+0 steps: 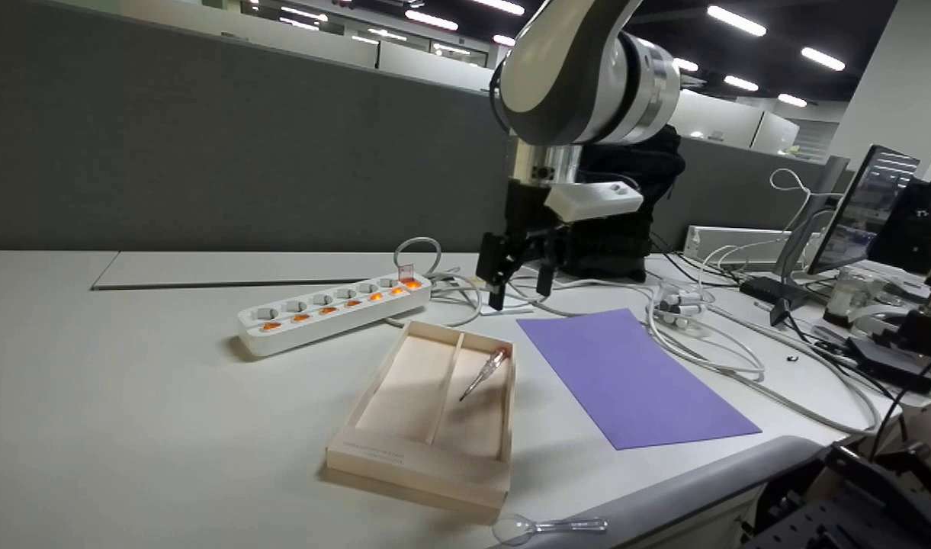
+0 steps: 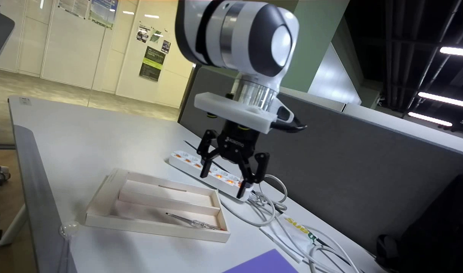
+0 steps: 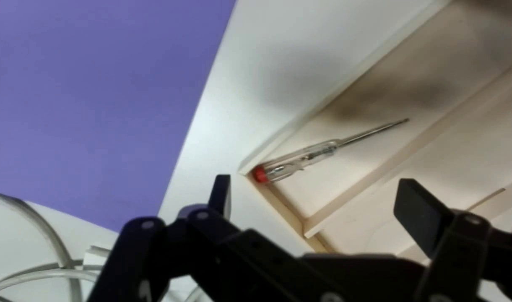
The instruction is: Remove the pen from the tray and put it on the mat
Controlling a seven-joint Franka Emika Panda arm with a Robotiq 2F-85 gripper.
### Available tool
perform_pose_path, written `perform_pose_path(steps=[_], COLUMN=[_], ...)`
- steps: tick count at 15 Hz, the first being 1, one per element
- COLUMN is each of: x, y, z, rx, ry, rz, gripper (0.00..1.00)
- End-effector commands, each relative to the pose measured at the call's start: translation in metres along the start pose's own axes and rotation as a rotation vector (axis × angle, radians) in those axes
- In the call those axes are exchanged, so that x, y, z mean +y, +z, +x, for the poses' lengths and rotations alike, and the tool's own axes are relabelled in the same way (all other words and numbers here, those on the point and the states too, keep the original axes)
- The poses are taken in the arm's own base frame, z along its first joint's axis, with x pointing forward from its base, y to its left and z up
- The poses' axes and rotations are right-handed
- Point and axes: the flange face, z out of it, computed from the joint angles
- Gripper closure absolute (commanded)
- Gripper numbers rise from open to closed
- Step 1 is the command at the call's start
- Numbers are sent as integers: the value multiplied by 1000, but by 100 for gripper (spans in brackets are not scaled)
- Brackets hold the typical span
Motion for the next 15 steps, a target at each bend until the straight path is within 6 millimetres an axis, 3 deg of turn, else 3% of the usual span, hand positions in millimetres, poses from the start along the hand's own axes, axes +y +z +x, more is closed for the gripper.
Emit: perform_pose_path(steps=[1,4,11,12,15], x=[-48,-61,-45,-51,-44], y=[17,28,56,54,58], z=[8,6,10,0,5], rx=[5,-15,-110,-102,-104], ry=[63,-43,-486,-398,-464], rz=[-30,-43,-19,-22,-14], gripper=[0,0,0,0,0])
